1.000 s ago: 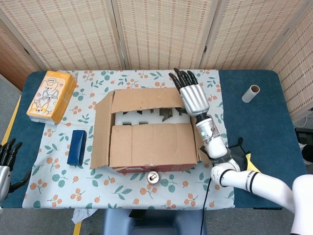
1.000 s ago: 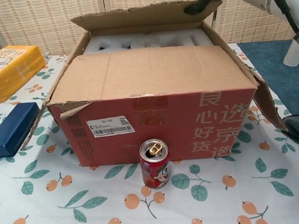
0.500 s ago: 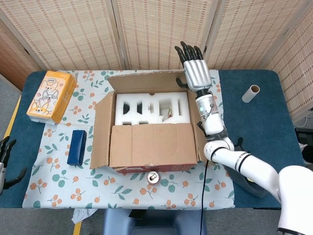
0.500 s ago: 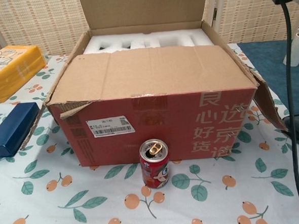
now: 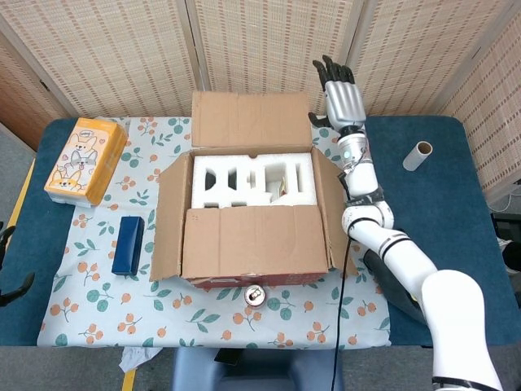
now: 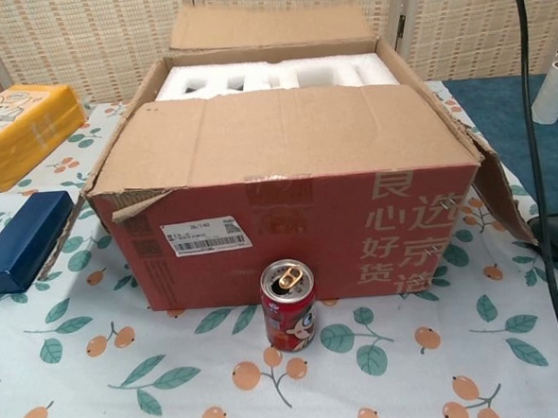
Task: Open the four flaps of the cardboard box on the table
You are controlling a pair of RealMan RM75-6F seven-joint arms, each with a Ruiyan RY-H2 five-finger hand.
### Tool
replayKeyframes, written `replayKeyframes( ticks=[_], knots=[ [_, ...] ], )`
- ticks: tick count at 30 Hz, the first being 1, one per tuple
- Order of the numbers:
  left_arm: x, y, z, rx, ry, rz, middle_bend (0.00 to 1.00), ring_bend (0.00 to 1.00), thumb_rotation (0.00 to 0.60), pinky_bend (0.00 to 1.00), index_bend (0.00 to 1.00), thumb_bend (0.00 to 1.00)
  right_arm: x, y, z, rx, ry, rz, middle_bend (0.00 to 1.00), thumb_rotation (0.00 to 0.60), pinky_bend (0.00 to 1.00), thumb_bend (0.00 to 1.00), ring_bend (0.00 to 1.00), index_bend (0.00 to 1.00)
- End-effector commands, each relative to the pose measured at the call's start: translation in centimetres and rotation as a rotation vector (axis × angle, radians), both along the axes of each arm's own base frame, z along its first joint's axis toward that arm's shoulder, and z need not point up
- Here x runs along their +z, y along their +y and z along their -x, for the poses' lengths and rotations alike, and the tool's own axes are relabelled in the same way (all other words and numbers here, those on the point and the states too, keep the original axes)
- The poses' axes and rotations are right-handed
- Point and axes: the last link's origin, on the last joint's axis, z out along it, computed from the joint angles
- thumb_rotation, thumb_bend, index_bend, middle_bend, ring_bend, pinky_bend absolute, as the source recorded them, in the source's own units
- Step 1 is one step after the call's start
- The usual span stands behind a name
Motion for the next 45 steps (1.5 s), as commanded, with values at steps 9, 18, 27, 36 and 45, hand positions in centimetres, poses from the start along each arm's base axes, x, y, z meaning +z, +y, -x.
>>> replayKeyframes(
  ticks=[9, 18, 27, 36, 45],
  knots=[
    [-0.3, 0.5, 0.0, 0.007, 0.015, 0.007, 0.0, 0.0, 0.6, 0.0, 0.0, 0.38, 2.3, 12.0, 1.4, 0.068, -0.229, -0.494, 0.0, 0.6, 0.0, 0.34, 0.0, 0.0],
    [-0.6, 1.0, 0.3, 0.029, 0.04, 0.009, 0.0, 0.0, 0.6, 0.0, 0.0, 0.38, 2.0, 13.5, 2.2, -0.041, -0.46, -0.671, 0.0, 0.6, 0.32, 0.34, 0.07, 0.0],
    [-0.6, 1.1, 0.6, 0.038, 0.036, 0.01, 0.0, 0.0, 0.6, 0.0, 0.0, 0.38, 0.1, 12.9, 2.9, -0.125, -0.595, -0.762, 0.0, 0.6, 0.36, 0.34, 0.09, 0.0],
    [-0.5, 1.2, 0.6, 0.036, 0.026, 0.009, 0.0, 0.0, 0.6, 0.0, 0.0, 0.38, -1.4, 13.3, 3.1, -0.136, -0.608, -0.806, 0.0, 0.6, 0.35, 0.34, 0.08, 0.0],
    [-0.6, 1.1, 0.6, 0.032, 0.028, 0.008, 0.0, 0.0, 0.6, 0.0, 0.0, 0.38, -2.4, 14.4, 3.0, -0.138, -0.596, -0.855, 0.0, 0.6, 0.35, 0.34, 0.06, 0.0]
  ],
)
